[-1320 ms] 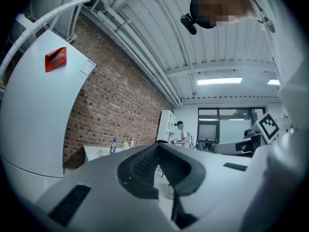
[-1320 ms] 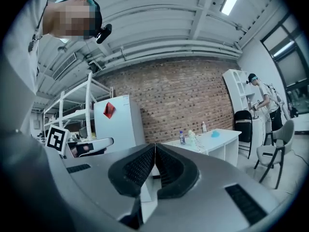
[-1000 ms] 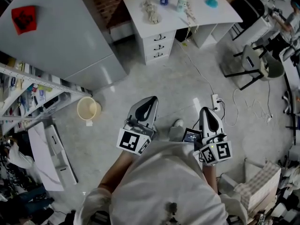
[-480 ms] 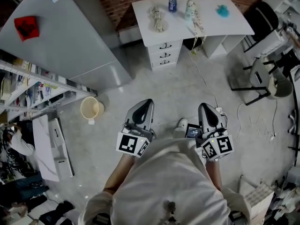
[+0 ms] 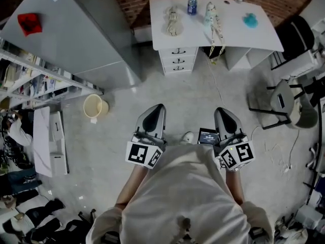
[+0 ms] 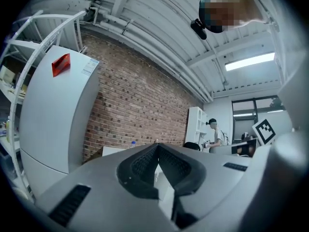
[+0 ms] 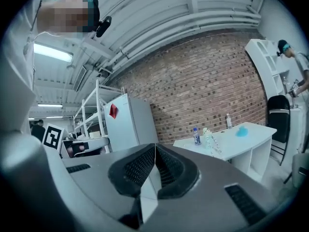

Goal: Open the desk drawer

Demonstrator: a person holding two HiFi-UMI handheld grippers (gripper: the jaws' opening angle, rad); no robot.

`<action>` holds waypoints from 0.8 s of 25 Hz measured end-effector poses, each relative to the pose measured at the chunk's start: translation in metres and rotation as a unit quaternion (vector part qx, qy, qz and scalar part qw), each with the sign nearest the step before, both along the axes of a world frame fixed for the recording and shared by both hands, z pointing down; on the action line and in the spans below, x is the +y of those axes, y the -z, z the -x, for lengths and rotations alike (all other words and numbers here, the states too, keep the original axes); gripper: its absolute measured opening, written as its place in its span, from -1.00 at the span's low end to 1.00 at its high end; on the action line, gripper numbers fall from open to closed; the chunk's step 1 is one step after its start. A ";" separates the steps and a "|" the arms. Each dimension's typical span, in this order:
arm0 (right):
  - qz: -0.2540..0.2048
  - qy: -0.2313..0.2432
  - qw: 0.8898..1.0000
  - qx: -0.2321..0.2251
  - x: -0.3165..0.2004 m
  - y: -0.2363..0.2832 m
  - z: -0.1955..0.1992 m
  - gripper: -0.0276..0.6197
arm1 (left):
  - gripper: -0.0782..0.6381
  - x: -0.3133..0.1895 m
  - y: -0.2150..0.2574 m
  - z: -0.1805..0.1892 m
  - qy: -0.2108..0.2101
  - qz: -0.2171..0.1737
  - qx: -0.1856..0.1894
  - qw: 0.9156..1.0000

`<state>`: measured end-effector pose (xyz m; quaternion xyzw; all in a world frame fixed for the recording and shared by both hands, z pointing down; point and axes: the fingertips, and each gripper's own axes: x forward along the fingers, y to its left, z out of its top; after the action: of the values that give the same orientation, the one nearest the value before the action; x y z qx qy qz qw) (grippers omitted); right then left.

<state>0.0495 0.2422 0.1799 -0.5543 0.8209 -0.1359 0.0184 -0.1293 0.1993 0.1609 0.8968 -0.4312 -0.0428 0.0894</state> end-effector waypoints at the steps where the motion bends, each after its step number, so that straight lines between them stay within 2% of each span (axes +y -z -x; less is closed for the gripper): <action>1: 0.001 0.005 1.000 0.002 -0.002 -0.002 -0.005 -0.83 | -0.77 0.000 -0.001 -0.005 0.004 0.001 0.000 1.000; 6: 0.008 0.006 1.000 -0.008 -0.015 -0.008 -0.027 -0.83 | -0.77 -0.012 -0.004 -0.020 0.010 0.007 -0.003 1.000; 12: 0.020 0.012 1.000 0.003 -0.061 -0.018 -0.028 -0.83 | -0.77 -0.061 -0.010 -0.021 0.018 0.015 0.007 1.000; 20: 0.020 0.021 0.999 0.042 -0.137 -0.009 -0.028 -0.83 | -0.77 -0.151 -0.023 -0.042 -0.020 0.025 0.015 0.999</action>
<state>0.0775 0.1049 0.1888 -0.5421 0.8298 -0.1295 -0.0298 -0.0876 0.0478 0.1835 0.9019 -0.4128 -0.0437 0.1190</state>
